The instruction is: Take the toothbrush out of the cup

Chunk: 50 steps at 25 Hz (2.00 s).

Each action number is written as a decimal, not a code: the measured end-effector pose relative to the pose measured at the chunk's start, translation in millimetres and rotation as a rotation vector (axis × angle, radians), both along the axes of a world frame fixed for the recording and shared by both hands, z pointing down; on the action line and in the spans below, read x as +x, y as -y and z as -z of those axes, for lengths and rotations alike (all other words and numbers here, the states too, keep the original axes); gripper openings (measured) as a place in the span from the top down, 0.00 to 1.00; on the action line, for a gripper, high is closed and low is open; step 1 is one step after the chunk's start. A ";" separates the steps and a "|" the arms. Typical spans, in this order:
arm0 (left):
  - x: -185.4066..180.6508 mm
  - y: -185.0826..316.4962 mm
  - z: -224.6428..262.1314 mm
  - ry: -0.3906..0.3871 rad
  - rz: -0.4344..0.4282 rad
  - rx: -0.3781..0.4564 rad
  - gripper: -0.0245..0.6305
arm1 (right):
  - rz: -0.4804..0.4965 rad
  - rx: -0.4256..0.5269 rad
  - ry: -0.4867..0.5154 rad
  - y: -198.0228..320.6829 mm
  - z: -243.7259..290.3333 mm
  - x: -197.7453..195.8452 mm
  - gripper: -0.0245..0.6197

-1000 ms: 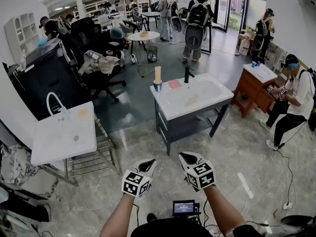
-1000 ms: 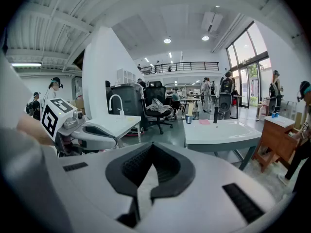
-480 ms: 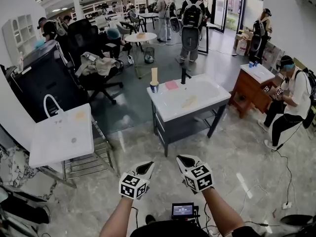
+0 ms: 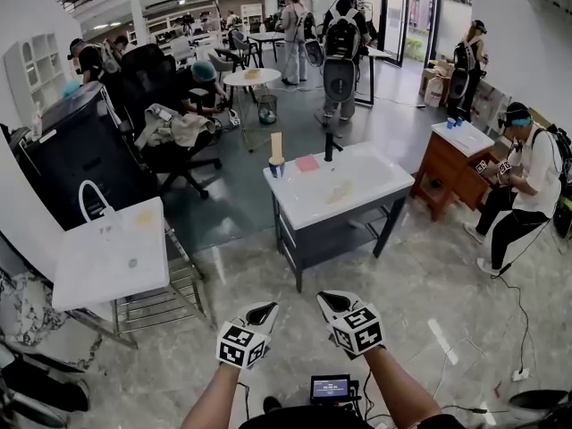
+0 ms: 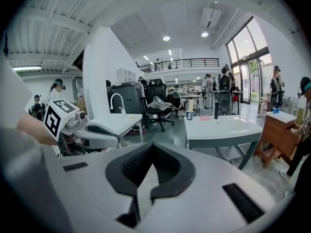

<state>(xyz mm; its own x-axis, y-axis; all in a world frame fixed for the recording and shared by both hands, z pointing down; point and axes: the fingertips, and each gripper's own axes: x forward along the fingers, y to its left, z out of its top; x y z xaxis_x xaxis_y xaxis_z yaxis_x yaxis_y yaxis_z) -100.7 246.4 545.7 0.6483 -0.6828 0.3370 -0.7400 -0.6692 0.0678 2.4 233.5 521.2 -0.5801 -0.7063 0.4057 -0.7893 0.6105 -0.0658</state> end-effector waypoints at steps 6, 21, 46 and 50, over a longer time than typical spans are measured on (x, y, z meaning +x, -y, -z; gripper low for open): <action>6.0 -1.2 -7.2 0.008 0.008 -0.016 0.95 | 0.000 -0.014 0.002 -2.6 -6.4 7.6 0.95; 61.3 5.1 -19.8 0.016 0.040 -0.043 0.95 | 0.021 -0.066 0.034 3.2 -31.0 71.8 0.95; 21.2 185.6 -39.0 0.006 -0.005 -0.075 0.95 | -0.034 -0.109 0.004 180.4 -38.8 34.6 0.95; 4.8 216.7 -40.4 -0.012 -0.016 -0.073 0.95 | -0.053 -0.109 0.002 208.9 -39.5 17.1 0.95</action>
